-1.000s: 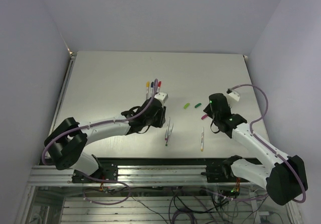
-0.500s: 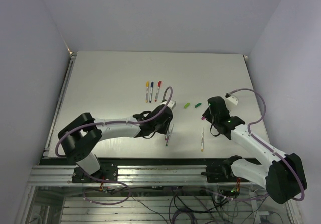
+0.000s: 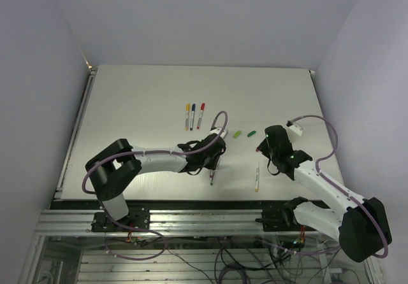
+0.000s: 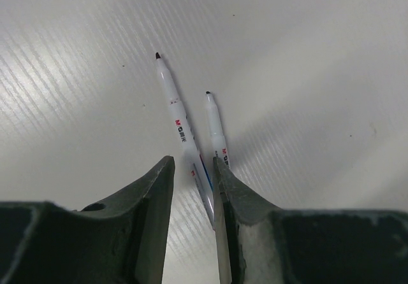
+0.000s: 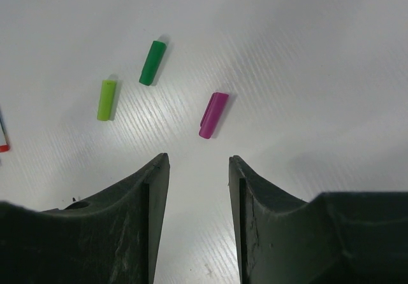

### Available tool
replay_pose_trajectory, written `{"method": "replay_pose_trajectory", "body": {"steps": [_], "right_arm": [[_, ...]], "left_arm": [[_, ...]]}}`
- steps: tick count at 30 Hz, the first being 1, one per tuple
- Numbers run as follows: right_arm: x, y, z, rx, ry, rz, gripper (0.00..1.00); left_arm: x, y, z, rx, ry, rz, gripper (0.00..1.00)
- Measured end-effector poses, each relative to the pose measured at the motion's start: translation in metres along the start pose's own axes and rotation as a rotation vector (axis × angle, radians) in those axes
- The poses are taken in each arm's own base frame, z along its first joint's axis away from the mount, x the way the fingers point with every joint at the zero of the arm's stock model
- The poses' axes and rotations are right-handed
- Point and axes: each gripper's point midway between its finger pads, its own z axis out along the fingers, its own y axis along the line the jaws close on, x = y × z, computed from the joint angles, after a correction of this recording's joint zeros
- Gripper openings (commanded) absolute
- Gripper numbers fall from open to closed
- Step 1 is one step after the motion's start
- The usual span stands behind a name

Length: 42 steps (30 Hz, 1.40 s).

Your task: Insert the pens into the pen caps

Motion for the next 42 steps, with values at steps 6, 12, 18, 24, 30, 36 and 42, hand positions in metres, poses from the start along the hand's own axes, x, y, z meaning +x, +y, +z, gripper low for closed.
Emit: {"method": "replay_pose_trajectory", "body": {"steps": [6,12,18,24,30,36,42], "right_arm": [[0.002,0.002,0.001,-0.014,0.005,0.003,0.41],[0.002,0.003,0.001,-0.020,0.006,0.005,0.41],[0.003,0.004,0.001,-0.023,0.009,0.006,0.41],[0.008,0.001,0.002,-0.020,0.019,0.002,0.41],[0.007,0.002,0.002,-0.026,0.015,0.005,0.41],[0.009,0.002,0.005,-0.019,0.020,0.002,0.41],[0.012,0.004,0.013,0.009,0.043,-0.006,0.40]], "left_arm": [[-0.001,0.004,0.002,-0.032,0.003,0.000,0.40],[0.004,0.005,0.008,-0.043,0.021,0.005,0.41],[0.013,0.008,0.014,-0.055,0.046,0.012,0.40],[0.016,0.009,0.014,-0.061,0.058,0.017,0.40],[0.019,0.011,0.014,-0.068,0.069,0.025,0.40],[0.022,0.014,0.012,-0.081,0.093,0.046,0.35],[0.023,0.016,0.013,-0.095,0.110,0.062,0.28]]}}
